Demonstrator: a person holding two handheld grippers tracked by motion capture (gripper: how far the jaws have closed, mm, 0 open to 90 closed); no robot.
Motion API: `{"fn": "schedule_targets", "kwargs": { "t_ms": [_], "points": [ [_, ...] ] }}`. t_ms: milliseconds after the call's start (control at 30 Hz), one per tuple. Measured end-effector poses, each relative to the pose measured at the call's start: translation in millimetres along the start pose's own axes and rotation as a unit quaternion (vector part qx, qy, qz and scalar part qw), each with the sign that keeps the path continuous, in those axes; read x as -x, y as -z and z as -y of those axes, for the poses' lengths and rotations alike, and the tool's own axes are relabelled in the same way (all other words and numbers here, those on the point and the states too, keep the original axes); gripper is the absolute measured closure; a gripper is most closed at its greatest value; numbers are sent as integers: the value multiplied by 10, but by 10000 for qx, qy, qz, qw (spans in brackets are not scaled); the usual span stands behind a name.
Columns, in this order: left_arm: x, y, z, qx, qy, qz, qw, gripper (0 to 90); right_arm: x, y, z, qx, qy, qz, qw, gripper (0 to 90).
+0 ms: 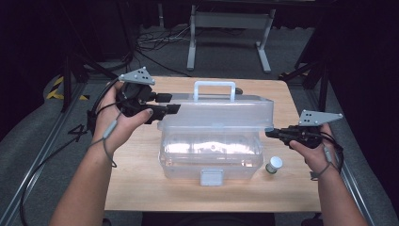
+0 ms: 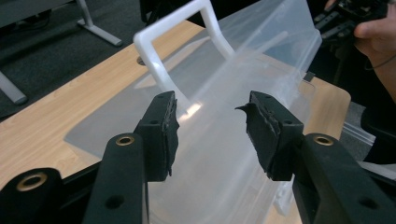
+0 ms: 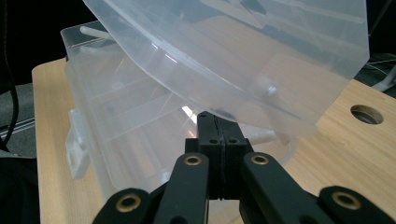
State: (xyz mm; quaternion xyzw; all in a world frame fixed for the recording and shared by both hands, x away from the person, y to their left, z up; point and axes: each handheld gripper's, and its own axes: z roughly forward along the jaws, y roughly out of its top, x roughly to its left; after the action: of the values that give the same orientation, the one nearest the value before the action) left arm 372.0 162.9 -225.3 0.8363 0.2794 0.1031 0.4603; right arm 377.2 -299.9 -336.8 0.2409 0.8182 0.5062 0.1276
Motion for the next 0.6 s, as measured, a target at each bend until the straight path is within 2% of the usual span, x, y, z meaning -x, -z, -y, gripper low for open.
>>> {"fn": "schedule_targets", "kwargs": {
  "t_ms": [233, 467, 600],
  "points": [
    [79, 61, 152, 296, -1, 126, 9995, 542, 47, -9, -99, 79, 4, 145, 9999, 900],
    [136, -7, 292, 338, -70, 119, 9993, 528, 86, -22, -172, 177, -42, 266, 9995, 900],
    [109, -61, 386, 369, 5, 234, 9990, 534, 105, -29, -189, 249, -88, 313, 9992, 900]
  ]
}}
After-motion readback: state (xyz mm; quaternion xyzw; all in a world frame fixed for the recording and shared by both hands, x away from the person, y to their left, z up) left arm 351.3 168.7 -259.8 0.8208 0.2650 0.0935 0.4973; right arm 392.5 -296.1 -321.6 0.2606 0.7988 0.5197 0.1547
